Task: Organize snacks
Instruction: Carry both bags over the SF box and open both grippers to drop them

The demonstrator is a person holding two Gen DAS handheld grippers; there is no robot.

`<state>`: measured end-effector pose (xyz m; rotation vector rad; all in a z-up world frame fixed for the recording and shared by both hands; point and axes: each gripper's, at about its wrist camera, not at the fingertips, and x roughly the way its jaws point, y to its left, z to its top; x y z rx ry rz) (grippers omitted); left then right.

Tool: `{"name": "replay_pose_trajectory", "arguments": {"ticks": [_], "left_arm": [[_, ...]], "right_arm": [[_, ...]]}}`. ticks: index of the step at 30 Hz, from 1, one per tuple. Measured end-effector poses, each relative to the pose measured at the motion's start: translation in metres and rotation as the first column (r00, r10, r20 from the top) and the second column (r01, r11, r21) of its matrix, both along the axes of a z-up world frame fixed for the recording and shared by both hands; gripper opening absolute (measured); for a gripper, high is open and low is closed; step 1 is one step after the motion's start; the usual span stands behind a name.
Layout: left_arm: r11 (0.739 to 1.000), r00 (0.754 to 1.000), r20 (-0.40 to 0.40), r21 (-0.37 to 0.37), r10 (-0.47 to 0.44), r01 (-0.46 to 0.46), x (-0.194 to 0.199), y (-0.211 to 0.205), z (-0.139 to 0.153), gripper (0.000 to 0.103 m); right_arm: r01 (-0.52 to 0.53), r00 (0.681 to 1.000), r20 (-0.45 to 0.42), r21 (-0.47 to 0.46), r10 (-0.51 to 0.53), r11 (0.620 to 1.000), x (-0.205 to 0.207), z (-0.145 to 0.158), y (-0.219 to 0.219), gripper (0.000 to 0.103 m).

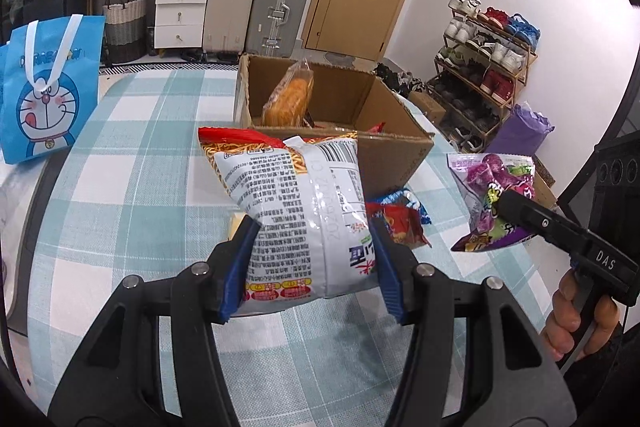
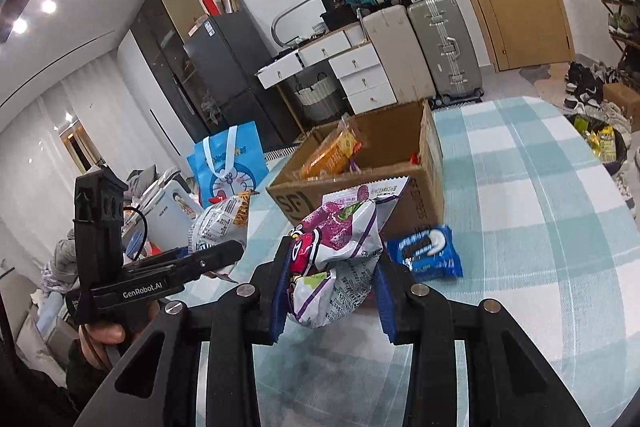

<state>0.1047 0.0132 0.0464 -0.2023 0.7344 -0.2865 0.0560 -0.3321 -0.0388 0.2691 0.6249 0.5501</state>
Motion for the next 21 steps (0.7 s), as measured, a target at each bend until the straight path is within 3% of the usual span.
{"name": "replay_pose_trajectory", "arguments": {"ticks": [7,21], "left_arm": [[1.0,1.0,0.025,0.01,-0.001,0.0,0.013,-0.001,0.018,0.052],[0.997,0.995,0.063,0.019,-0.072,0.07,0.083,-0.003,0.044,0.052]], "right_arm": [[0.009,0.999,0.04,0.003,-0.009,1.0,0.015,0.019,0.0,0.036],[0.077,0.995,0.07,0.003,-0.077,0.997,0.058,0.038,0.009,0.036]]}}
